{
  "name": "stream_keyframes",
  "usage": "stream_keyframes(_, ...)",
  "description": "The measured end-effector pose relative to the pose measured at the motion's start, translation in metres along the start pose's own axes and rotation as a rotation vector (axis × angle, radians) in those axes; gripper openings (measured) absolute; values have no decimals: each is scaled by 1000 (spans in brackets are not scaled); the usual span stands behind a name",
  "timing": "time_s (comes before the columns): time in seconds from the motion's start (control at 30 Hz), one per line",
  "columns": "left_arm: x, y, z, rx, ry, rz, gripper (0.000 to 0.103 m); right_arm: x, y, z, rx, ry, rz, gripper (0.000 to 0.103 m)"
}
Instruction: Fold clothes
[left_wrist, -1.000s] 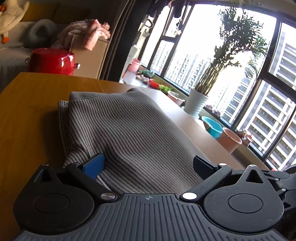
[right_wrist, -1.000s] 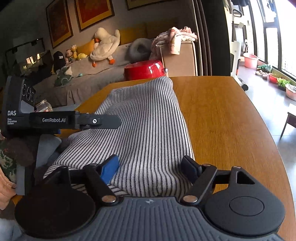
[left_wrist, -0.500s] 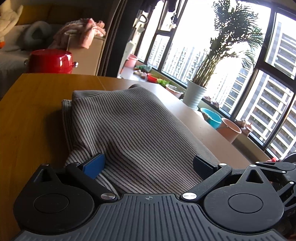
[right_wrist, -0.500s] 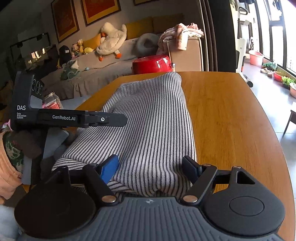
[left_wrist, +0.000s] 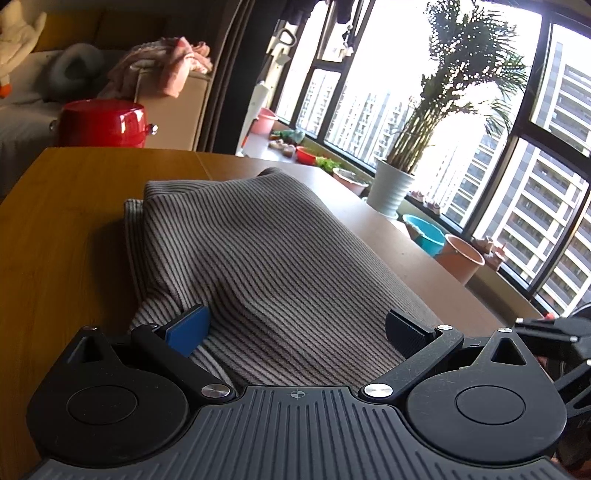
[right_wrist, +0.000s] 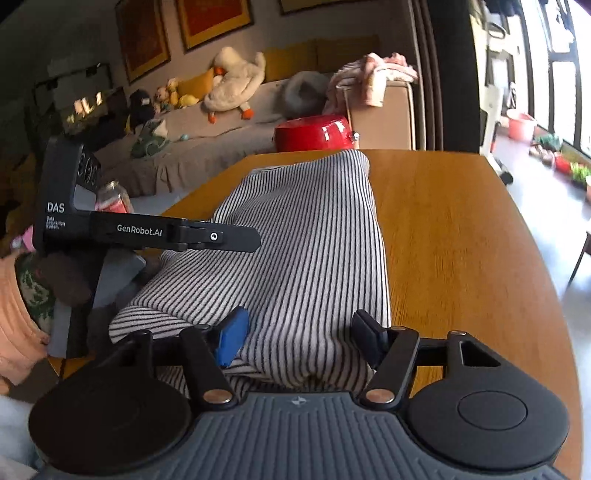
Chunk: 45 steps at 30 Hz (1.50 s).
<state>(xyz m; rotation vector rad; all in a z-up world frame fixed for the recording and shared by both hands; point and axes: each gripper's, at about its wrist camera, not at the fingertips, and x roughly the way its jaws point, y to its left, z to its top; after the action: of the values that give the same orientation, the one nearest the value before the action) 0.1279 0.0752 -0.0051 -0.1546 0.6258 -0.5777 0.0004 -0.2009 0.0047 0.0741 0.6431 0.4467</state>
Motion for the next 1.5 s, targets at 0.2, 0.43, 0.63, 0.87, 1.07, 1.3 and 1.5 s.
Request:
stream_keyframes(0.2,0,0,0,-6,-4,-5,103,-1,1,-8,20,-13,-1,64)
stream_keyframes(0.43,-1,3,2,-20,-8,-18,103,-3,7,-16,37,-24,-7,64)
stream_keyframes(0.63,-1,2,2,-18,-7,-15,103,-2,10,-15,44,-19,-29,64)
stream_keyframes(0.87,2,-2,2,-3,-2,3,103,-3,20,-16,56,-23,-85,66)
stream_keyframes(1.07,9,-8,6,27,13,22,103,-2,19,-17,73,-32,-82,66)
stream_keyframes(1.3,29,-13,20,85,39,13,103,-4,21,-15,57,-8,-64,69)
stream_keyframes(1.5,-2,1,30,14,-11,55,103,-28,43,-1,-249,0,39,81)
